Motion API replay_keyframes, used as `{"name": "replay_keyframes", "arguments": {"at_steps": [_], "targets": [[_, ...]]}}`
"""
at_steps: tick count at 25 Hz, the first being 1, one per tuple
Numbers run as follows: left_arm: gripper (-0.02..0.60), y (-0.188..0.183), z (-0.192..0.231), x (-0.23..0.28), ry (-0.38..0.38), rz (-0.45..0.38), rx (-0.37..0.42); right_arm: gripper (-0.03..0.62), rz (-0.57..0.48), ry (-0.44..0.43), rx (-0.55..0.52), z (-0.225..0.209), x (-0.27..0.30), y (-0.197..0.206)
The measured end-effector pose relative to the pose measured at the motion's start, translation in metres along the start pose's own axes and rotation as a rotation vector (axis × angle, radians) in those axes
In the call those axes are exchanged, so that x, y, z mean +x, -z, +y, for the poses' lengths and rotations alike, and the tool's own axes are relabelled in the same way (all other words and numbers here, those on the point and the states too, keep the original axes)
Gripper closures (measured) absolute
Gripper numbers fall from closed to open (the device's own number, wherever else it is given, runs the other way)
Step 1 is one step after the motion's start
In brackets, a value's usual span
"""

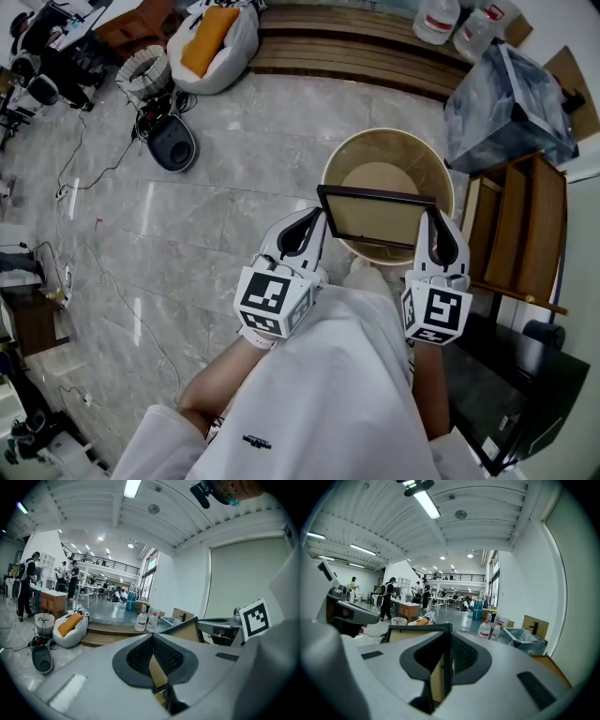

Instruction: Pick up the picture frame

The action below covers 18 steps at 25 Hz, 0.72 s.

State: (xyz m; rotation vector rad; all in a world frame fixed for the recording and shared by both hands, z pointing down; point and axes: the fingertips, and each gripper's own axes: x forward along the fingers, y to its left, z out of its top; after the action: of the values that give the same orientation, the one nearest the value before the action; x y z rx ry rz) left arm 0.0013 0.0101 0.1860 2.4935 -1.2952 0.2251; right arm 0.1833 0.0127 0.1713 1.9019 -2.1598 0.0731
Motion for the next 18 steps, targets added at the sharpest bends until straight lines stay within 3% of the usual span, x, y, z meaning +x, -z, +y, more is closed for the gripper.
{"name": "replay_keyframes", "arguments": {"at_steps": [18], "targets": [[0.578, 0.0038, -0.0035, -0.0005, 0.013, 0.012, 0.003, 0.557, 0.006, 0.001, 0.001, 0.0027, -0.0063, 0.0012]]}}
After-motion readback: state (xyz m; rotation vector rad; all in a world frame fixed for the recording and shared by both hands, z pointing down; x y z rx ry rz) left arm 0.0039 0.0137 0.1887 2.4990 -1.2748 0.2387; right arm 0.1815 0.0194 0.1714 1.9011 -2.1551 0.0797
